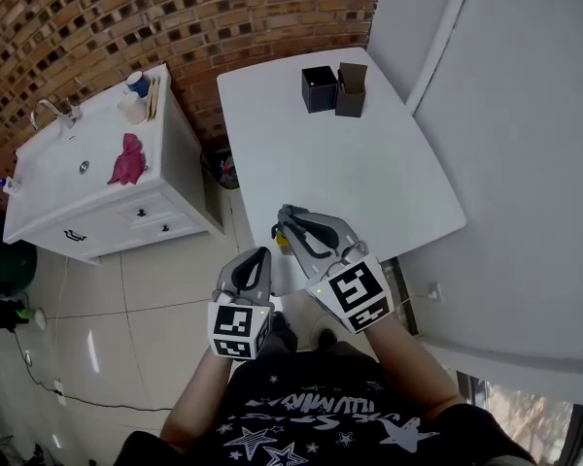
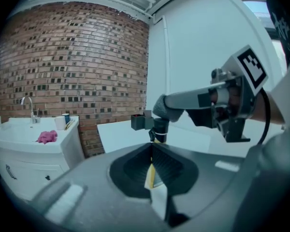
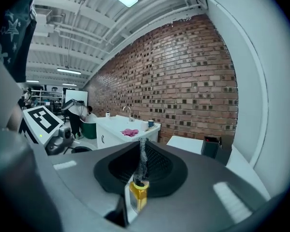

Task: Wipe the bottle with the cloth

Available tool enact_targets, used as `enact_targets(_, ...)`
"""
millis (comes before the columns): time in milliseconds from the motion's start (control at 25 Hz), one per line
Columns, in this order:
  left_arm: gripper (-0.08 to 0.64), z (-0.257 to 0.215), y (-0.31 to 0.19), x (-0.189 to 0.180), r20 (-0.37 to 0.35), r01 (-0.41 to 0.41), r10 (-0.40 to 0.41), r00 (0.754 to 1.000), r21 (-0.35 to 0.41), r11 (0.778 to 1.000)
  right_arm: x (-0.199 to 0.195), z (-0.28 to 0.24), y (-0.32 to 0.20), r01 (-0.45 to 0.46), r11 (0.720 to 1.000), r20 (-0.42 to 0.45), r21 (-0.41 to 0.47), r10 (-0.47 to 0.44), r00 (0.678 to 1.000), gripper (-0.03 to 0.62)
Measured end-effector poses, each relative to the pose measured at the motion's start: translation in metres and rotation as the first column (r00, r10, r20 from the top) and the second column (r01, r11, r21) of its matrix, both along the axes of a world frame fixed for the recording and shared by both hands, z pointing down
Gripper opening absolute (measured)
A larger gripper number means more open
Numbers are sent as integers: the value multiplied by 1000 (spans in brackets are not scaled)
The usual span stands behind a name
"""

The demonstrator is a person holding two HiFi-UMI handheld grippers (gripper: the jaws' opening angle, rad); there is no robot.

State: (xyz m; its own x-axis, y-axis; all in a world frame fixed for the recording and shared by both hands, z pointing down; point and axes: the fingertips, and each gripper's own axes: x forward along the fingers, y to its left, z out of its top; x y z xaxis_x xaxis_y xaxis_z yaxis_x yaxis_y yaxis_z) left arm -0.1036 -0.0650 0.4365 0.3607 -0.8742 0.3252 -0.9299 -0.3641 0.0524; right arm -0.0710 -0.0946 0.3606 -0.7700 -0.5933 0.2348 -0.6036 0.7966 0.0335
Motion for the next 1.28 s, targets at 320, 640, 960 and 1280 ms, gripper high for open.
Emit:
enact_targets(320, 5, 6, -7, 0, -31, -30, 29, 999, -8, 1000, -3, 3, 5, 1, 1000, -39, 2, -1, 999, 35)
enact_targets(640, 5, -8, -10, -1, -38, -22, 23, 999, 28, 999, -7, 2, 22, 39, 999, -53, -16, -40, 998, 34)
enact_targets(960, 5, -5, -11, -15, -27, 12, -11, 1000, 42, 999, -10, 1, 34, 50, 998, -35, -24, -51, 998, 35)
enact_targets(1280, 5, 2, -14, -39, 28, 48, -49, 998, 41, 998, 3, 17, 65, 152, 988, -80, 24, -149, 986, 34)
